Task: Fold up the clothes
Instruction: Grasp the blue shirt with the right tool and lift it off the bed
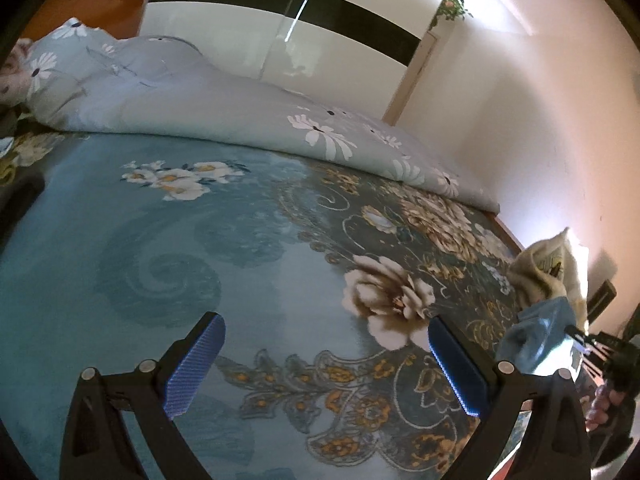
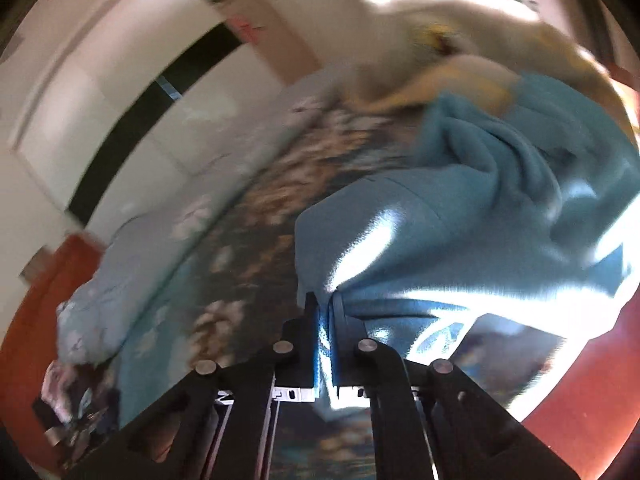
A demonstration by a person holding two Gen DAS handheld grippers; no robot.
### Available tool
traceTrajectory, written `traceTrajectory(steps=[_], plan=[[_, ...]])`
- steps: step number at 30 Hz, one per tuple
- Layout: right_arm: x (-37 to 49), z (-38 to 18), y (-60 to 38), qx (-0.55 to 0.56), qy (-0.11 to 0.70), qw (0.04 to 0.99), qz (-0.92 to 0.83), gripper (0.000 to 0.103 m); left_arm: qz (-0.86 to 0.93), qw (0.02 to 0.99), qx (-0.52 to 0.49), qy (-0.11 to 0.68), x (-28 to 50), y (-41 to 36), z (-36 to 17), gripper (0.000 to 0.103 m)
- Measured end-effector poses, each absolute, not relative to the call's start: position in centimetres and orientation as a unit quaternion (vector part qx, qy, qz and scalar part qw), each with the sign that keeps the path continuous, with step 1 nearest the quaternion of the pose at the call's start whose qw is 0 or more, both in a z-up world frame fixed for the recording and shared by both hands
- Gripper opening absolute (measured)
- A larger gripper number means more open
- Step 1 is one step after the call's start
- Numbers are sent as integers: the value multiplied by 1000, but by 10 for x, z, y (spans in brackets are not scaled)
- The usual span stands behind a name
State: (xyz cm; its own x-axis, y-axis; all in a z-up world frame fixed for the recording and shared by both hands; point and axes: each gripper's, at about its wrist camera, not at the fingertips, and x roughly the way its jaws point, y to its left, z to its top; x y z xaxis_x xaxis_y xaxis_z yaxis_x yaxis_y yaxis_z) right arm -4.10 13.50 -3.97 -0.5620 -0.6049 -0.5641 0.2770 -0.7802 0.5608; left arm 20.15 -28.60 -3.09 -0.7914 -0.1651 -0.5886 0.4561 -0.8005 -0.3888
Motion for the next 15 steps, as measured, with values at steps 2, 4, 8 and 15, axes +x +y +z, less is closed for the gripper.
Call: traceTrajectory(steps=[2,4,8,15], plan=[[-41,-30,109,387,-196,282,-856,4,-907,177,270,271,209,-293,-31,103],[-41,-24,75,387,-188,314,-846,4,-905,186,264,277,218,-301,-31,103],[-36,-10,5,387,-165,381,-823,4,-899,211,249,294,241,-324,-30,103],[-11,23,-142,375,-128,495,-773,4,-886,261,217,316,292,-364,-29,103]])
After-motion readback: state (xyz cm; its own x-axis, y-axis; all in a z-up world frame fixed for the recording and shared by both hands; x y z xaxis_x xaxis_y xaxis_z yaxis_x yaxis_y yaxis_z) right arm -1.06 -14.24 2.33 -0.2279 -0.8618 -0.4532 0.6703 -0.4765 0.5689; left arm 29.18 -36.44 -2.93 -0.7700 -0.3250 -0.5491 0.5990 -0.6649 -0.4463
